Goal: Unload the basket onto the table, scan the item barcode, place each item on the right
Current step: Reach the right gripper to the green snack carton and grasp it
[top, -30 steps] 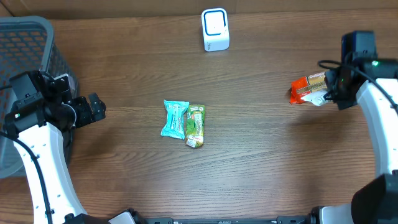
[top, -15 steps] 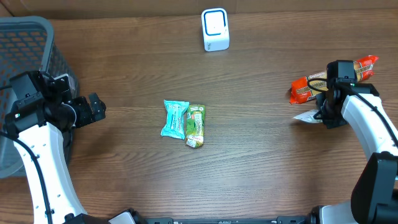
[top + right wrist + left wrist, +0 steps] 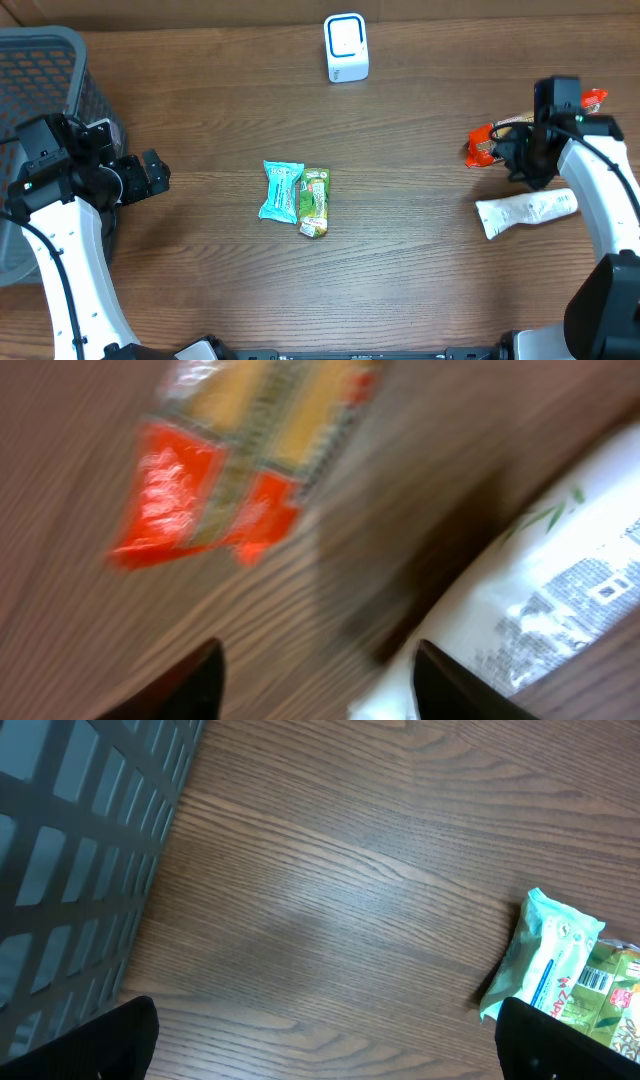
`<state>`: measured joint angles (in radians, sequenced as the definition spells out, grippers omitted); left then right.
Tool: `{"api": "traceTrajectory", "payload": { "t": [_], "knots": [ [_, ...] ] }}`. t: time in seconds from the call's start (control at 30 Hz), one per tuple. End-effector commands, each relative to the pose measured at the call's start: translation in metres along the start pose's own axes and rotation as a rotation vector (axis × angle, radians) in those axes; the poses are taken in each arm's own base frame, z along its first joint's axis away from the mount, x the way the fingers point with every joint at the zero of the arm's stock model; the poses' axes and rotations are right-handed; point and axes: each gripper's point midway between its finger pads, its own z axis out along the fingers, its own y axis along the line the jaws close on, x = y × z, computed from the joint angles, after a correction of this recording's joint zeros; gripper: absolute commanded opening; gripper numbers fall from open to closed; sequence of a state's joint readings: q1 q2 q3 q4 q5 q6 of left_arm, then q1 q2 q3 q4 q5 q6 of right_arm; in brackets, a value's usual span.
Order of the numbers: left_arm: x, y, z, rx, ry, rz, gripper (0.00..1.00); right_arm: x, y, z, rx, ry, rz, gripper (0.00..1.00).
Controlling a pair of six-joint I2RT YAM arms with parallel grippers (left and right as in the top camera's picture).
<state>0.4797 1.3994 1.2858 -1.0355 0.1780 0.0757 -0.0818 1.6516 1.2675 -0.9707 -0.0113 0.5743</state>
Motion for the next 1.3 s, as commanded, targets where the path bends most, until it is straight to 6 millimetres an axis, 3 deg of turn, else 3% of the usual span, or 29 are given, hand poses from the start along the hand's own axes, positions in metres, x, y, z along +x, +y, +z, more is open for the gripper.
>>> {"api": "traceTrajectory", "payload": {
  "t": [0.0, 0.13, 0.3, 0.47, 0.57, 0.73, 1.0, 1.27],
  "knots": [
    [-0.003, 0.0, -0.001, -0.005, -0.004, -0.017, 1.0, 0.016, 0.06, -0.036, -0.194, 0.024, -0.261, 0.69],
    [-0.003, 0.0, -0.001, -0.005, -0.004, -0.017, 0.99, 0.052, 0.103, -0.046, -0.247, 0.036, -0.441, 0.79],
    [-0.003, 0.0, -0.001, -0.005, -0.004, -0.017, 0.99, 0.104, 0.15, -0.045, -0.323, 0.063, -0.607, 0.8],
    [-0.003, 0.0, -0.001, -0.005, -0.004, -0.017, 0.99, 0.159, 0.188, -0.03, -0.385, 0.148, -0.737, 0.8],
    [-0.003, 0.0, -0.001, -0.005, -0.004, -0.017, 1.0, 0.192, 0.202, -0.008, -0.368, 0.224, -0.799, 0.8],
    [-0.003, 0.0, -0.001, -0.005, -0.004, -0.017, 1.0, 0.233, 0.211, 0.019, -0.393, 0.375, -0.788, 0.82],
    [-0.003, 0.0, -0.001, -0.005, -0.004, -0.017, 1.0, 0.269, 0.215, 0.045, -0.357, 0.468, -0.716, 0.79],
    [-0.003, 0.0, -0.001, -0.005, -0.004, -0.017, 0.99, 0.283, 0.215, 0.05, -0.326, 0.466, -0.678, 0.67]
  ]
}}
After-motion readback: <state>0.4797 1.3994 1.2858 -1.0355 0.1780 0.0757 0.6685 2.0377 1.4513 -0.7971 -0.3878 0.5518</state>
